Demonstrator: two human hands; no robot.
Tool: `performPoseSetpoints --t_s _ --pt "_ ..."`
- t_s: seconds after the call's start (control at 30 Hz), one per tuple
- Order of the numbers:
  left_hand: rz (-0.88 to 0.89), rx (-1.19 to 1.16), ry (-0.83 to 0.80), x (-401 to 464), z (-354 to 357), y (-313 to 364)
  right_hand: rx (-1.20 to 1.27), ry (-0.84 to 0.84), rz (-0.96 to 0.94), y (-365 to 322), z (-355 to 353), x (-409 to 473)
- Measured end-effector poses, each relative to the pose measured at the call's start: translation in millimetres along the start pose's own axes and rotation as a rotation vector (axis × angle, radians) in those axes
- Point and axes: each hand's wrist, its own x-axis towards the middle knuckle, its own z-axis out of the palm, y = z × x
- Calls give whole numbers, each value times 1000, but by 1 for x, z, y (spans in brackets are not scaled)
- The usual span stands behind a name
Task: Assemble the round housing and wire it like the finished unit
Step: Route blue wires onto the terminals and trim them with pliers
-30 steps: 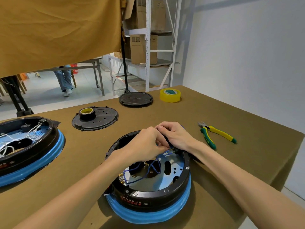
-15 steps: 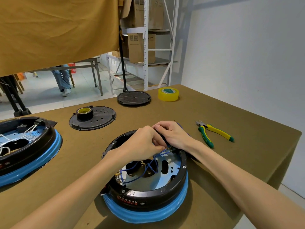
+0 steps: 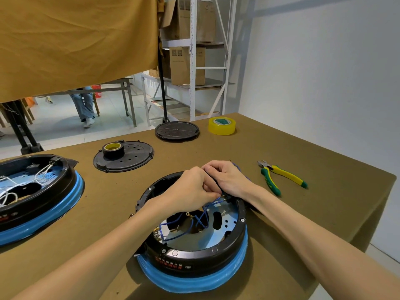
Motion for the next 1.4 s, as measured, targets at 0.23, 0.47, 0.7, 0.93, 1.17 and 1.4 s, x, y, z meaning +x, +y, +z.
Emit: performPoseSetpoints --t_s 0.23,0.47,0.7,0.93,1.17,1.4 --pt "-34 -23 13 1 0 -1 10 -3 0 0 0 -1" --pt "-63 89 -102 6 -9 2 -17 15 3 1 0 -1" --pt "-41 65 -73 9 -5 4 -22 20 27 0 1 0" --pt "-2 -8 28 1 6 -5 -80 42 30 -3 2 -3" --pt "30 57 39 -4 6 0 -115 34 20 -6 1 -5" --pt "26 216 293 -35 -29 -13 -128 89 35 0 -1 -9"
